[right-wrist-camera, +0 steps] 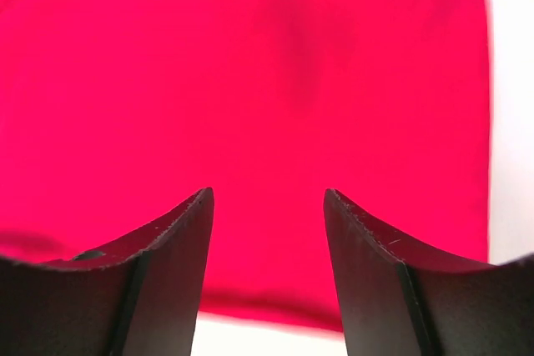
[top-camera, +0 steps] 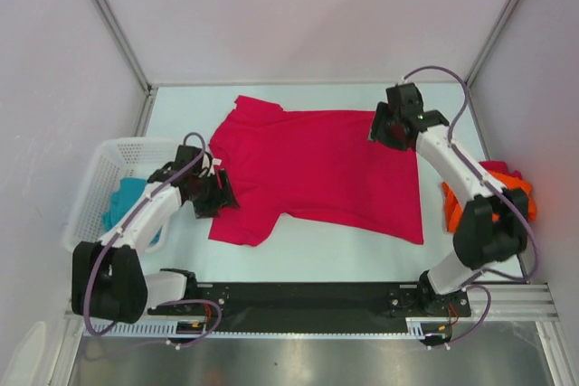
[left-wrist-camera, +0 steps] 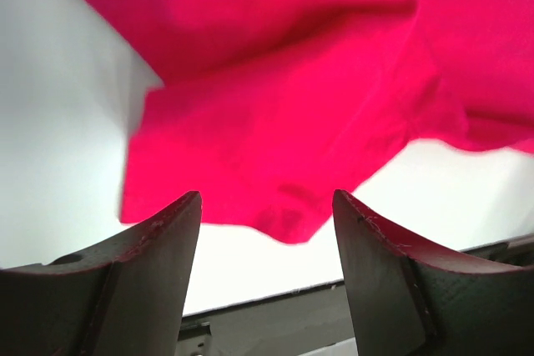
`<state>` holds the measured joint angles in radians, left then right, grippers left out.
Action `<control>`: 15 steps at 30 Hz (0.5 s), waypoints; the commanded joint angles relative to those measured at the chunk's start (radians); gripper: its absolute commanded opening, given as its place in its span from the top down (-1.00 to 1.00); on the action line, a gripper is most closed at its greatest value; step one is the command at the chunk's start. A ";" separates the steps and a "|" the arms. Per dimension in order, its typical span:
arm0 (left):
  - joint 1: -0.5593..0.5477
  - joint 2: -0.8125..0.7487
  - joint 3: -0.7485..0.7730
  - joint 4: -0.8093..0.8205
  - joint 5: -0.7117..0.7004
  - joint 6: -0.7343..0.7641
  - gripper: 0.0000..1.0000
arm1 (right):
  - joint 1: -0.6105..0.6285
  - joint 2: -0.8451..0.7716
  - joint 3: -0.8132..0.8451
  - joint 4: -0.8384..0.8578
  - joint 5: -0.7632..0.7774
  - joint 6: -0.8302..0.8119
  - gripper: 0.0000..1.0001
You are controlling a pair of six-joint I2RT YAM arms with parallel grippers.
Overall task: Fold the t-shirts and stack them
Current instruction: Flatten out the tshirt, then fold the flattened tshirt in 1/3 of the way
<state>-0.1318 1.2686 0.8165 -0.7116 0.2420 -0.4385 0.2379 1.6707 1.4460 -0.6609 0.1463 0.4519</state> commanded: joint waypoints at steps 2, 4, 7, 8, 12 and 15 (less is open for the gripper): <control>-0.087 -0.132 -0.135 0.046 -0.009 -0.118 -0.40 | 0.073 -0.192 -0.237 0.018 -0.030 0.068 -0.24; -0.144 -0.175 -0.168 0.055 -0.027 -0.147 -0.40 | 0.101 -0.248 -0.309 0.007 -0.034 0.082 -0.26; -0.201 -0.202 -0.177 0.058 -0.013 -0.207 -0.40 | 0.118 -0.314 -0.377 -0.019 -0.039 0.099 -0.27; -0.216 -0.209 -0.178 0.060 -0.021 -0.235 -0.40 | 0.123 -0.330 -0.394 -0.029 -0.039 0.102 -0.27; -0.272 -0.199 -0.189 0.072 -0.055 -0.261 -0.40 | 0.126 -0.417 -0.441 -0.057 -0.021 0.114 -0.29; -0.310 -0.178 -0.211 0.095 -0.063 -0.276 -0.40 | 0.123 -0.463 -0.464 -0.086 0.005 0.123 -0.38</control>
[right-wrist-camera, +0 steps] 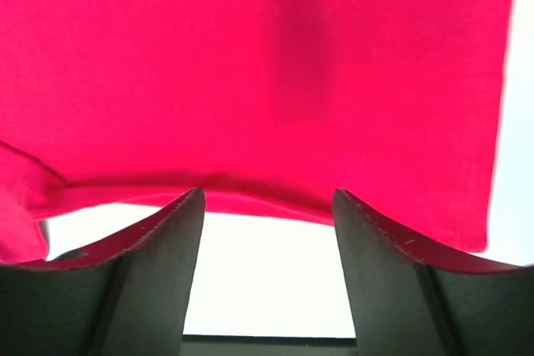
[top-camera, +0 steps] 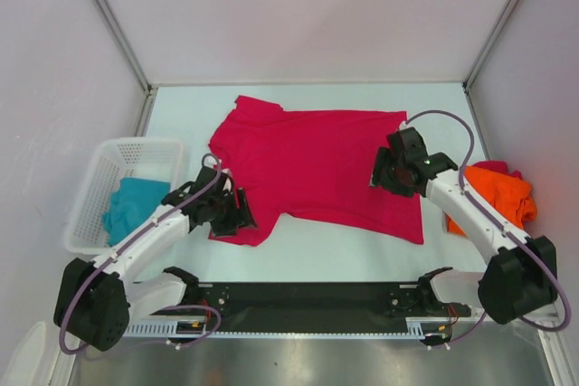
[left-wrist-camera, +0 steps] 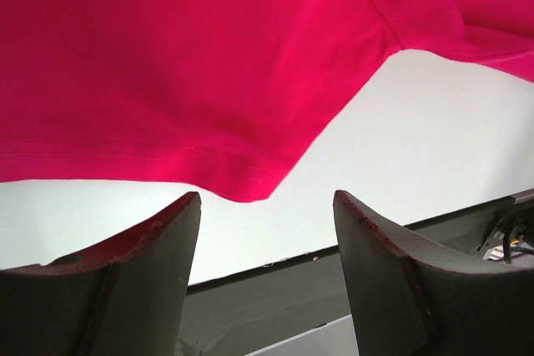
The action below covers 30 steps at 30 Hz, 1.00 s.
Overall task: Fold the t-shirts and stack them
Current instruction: Fold the flattened tshirt in 1/3 of the way
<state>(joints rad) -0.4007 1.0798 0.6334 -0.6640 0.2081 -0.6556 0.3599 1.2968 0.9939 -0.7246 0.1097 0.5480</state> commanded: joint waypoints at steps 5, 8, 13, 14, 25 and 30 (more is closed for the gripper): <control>-0.107 0.057 -0.052 0.090 -0.036 -0.093 -0.40 | -0.019 -0.114 -0.058 -0.050 0.042 0.044 -0.40; -0.133 0.066 -0.069 0.109 -0.045 -0.107 -0.40 | -0.024 -0.132 -0.086 -0.068 0.022 0.062 -0.41; -0.144 0.086 -0.121 0.147 -0.049 -0.114 -0.40 | -0.010 -0.215 -0.126 -0.116 0.033 0.093 -0.42; -0.144 0.091 -0.130 0.167 -0.049 -0.116 -0.40 | -0.010 -0.226 -0.133 -0.125 0.038 0.093 -0.43; -0.159 0.203 -0.218 0.331 -0.049 -0.145 -0.12 | 0.071 -0.300 -0.080 -0.220 0.064 0.178 -0.46; -0.164 0.154 -0.190 0.313 -0.044 -0.145 0.97 | 0.076 -0.269 -0.107 -0.234 0.074 0.185 -0.47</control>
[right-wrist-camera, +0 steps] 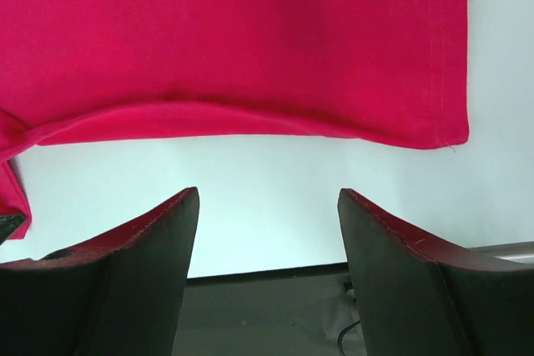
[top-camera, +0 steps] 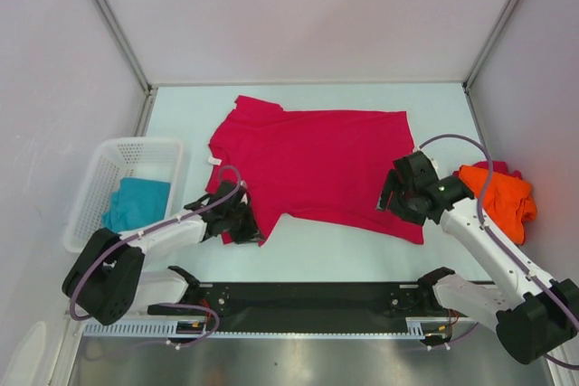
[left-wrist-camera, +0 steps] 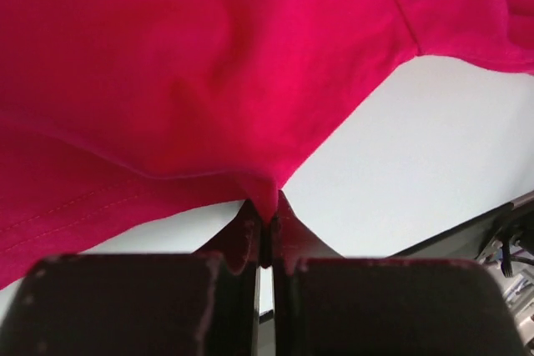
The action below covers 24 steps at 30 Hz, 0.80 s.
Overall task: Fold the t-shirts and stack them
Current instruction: Fold the flattened tshirt in 1/3 of the way
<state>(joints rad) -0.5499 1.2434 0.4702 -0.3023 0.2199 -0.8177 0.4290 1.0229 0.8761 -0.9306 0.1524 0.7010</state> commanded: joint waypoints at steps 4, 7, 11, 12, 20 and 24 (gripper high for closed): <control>-0.016 -0.071 0.022 -0.142 -0.067 0.037 1.00 | 0.010 0.020 0.001 0.013 0.029 0.038 -0.47; -0.016 -0.146 0.071 -0.211 -0.054 0.040 1.00 | 0.016 0.064 0.009 0.030 0.032 0.040 -0.46; -0.016 -0.248 0.146 -0.308 -0.056 0.048 1.00 | 0.030 0.126 0.017 0.056 0.032 0.043 -0.46; -0.016 -0.263 0.168 -0.325 -0.060 0.048 1.00 | 0.033 0.137 0.020 0.068 0.030 0.045 -0.47; -0.016 -0.297 0.197 -0.383 -0.073 0.057 0.99 | 0.082 0.221 0.020 0.088 0.045 0.069 -0.49; -0.015 -0.228 0.228 -0.335 -0.096 0.068 0.99 | 0.093 0.235 0.014 0.095 0.045 0.075 -0.49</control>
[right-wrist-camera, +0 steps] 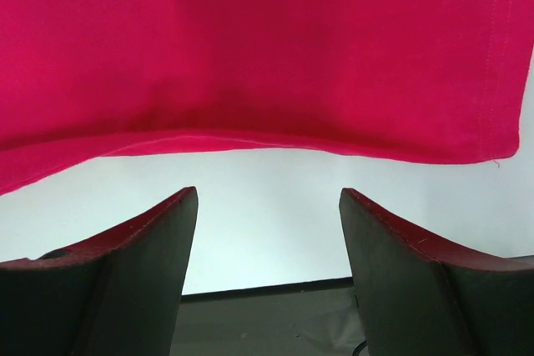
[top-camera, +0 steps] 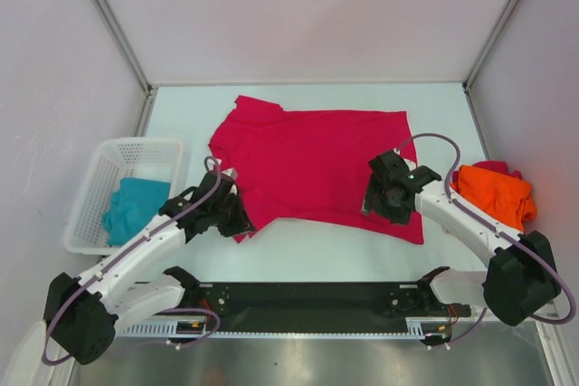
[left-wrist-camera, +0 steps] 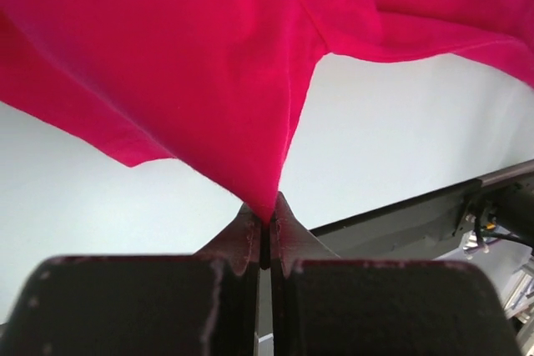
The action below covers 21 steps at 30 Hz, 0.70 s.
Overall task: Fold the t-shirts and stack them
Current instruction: Fold the flattened tshirt in 1/3 of the way
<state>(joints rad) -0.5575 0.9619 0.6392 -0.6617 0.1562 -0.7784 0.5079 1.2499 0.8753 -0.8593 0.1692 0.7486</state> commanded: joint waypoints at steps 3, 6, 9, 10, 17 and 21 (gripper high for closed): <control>-0.005 0.170 0.135 0.056 -0.035 0.054 0.99 | 0.026 0.003 0.017 0.020 0.029 0.031 -0.50; -0.001 0.293 0.255 0.059 -0.063 0.088 0.99 | 0.034 -0.003 0.027 0.005 0.038 0.032 -0.50; 0.024 0.397 0.356 0.056 -0.078 0.119 0.99 | 0.034 -0.013 0.030 -0.010 0.049 0.032 -0.50; 0.033 0.420 0.376 0.056 -0.079 0.126 0.99 | 0.034 -0.018 0.030 -0.014 0.055 0.031 -0.50; 0.128 0.564 0.502 0.056 -0.099 0.174 0.98 | 0.037 -0.021 0.027 -0.018 0.052 0.024 -0.51; 0.182 0.629 0.537 0.066 -0.102 0.183 0.98 | 0.040 -0.014 0.027 -0.017 0.052 0.018 -0.51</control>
<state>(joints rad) -0.4244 1.5459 1.1122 -0.6102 0.0769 -0.6361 0.5404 1.2491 0.8757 -0.8661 0.1947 0.7597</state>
